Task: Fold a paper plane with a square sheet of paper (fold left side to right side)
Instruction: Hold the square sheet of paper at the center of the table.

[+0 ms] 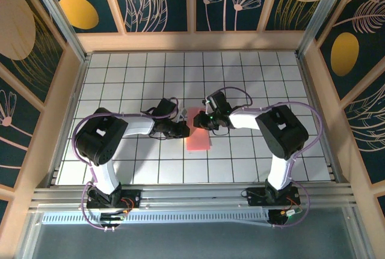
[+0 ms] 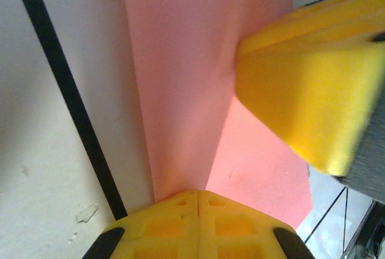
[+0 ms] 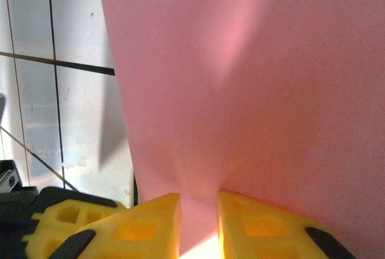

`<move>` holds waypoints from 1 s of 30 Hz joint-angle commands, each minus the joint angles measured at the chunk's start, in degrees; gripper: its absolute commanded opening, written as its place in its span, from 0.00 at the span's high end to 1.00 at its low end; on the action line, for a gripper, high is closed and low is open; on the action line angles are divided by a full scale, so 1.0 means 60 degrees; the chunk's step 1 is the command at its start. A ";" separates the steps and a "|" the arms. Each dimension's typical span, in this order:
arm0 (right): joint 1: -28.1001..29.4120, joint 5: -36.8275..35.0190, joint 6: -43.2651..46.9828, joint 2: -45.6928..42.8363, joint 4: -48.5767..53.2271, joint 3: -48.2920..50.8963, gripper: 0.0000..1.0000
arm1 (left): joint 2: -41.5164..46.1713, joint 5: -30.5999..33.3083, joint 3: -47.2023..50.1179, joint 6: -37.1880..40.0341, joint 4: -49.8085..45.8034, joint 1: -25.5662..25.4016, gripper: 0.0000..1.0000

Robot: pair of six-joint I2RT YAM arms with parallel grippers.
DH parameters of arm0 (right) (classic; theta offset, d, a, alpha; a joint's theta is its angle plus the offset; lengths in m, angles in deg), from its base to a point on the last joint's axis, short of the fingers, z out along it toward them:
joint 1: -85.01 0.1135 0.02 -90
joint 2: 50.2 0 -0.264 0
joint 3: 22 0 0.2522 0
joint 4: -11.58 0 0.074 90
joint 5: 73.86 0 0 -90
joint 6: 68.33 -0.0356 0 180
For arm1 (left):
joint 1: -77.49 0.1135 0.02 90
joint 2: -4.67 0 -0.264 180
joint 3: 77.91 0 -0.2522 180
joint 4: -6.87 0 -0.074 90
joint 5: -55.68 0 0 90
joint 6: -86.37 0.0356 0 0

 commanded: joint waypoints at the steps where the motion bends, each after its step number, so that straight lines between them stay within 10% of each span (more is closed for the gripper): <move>1: -0.0055 -0.0453 0.0297 -0.0948 0.1017 -0.0187 0.76 | 0.0080 0.0493 0.0404 -0.0418 -0.0422 -0.0220 1.00; 10: 0.0483 -0.0133 -0.0501 -0.2584 0.1257 0.1447 1.00 | 0.0368 0.0610 0.0537 -0.0939 -0.0245 -0.0513 1.00; 30: 0.1321 -0.0672 -0.1161 -0.1836 0.1188 0.2700 1.00 | 0.0423 0.0519 0.0102 -0.0971 -0.0294 -0.0586 1.00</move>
